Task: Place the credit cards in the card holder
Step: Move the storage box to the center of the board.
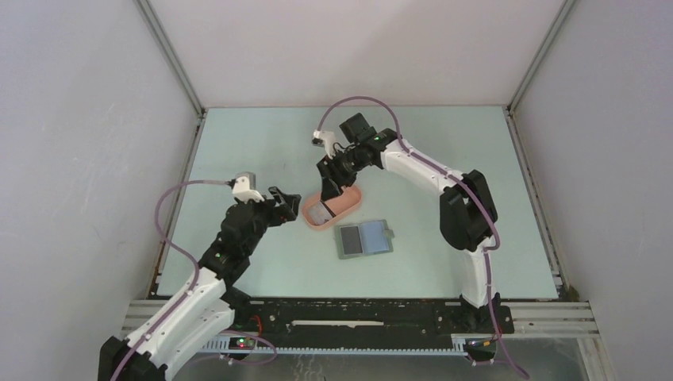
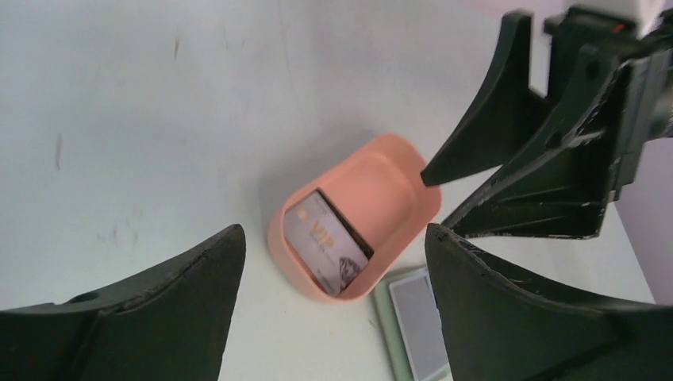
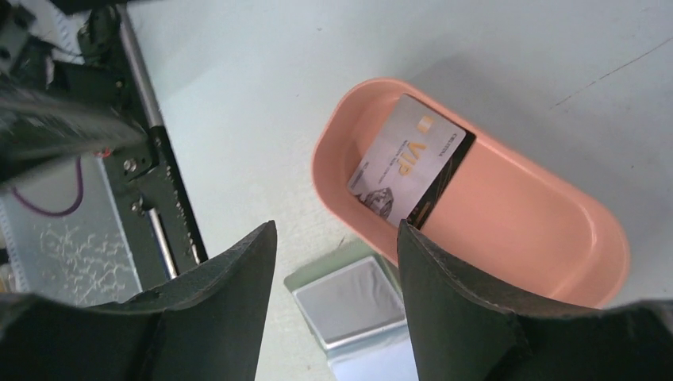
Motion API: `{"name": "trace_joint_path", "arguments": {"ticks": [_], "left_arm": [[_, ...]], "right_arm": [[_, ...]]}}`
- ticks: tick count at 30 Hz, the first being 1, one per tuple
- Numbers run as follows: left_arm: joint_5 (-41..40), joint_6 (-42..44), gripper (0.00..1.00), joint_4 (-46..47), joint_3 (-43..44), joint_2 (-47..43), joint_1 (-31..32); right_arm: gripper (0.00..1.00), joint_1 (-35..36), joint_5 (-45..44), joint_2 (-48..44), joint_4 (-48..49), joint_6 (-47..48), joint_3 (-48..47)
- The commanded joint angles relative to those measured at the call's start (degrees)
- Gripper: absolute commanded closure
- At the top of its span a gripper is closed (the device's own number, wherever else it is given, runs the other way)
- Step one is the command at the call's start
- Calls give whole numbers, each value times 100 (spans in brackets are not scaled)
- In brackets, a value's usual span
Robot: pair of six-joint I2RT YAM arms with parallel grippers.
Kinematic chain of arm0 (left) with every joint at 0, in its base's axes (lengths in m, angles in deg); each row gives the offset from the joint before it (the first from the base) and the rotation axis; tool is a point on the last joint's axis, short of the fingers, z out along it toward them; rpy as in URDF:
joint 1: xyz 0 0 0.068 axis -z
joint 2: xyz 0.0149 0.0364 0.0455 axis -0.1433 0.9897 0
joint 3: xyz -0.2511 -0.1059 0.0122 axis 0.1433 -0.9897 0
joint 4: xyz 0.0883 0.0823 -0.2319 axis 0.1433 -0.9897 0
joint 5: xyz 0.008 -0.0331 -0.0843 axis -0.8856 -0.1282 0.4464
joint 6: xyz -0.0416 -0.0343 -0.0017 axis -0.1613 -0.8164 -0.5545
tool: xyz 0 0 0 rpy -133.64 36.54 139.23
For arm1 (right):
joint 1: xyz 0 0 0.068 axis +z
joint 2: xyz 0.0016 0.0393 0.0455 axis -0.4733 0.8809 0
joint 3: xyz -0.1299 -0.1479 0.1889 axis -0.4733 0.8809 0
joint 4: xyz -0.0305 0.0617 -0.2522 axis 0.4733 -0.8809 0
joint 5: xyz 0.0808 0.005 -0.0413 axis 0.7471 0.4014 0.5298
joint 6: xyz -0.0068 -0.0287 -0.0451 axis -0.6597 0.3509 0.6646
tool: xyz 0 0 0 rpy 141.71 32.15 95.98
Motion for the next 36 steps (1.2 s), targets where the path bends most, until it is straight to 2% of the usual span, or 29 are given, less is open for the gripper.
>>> {"name": "trace_joint_path", "arguments": {"ticks": [1,11,17,36], "left_arm": [[58,-1164,14,455,-291,428,-55],[316,-1932,25,902,-167,1796,-55],[428,-2039,42,878,-31,2426,-55],[589,-1951,60,925,190,3212,-31]], "right_arm": [[34,81,-631,449,99,-649,-394],[36,179,-776,1050,310,-1443,-486],[35,199,-832,1291,334,-1504,-615],[36,243,-1009,1747,546,-1855,-835]]}}
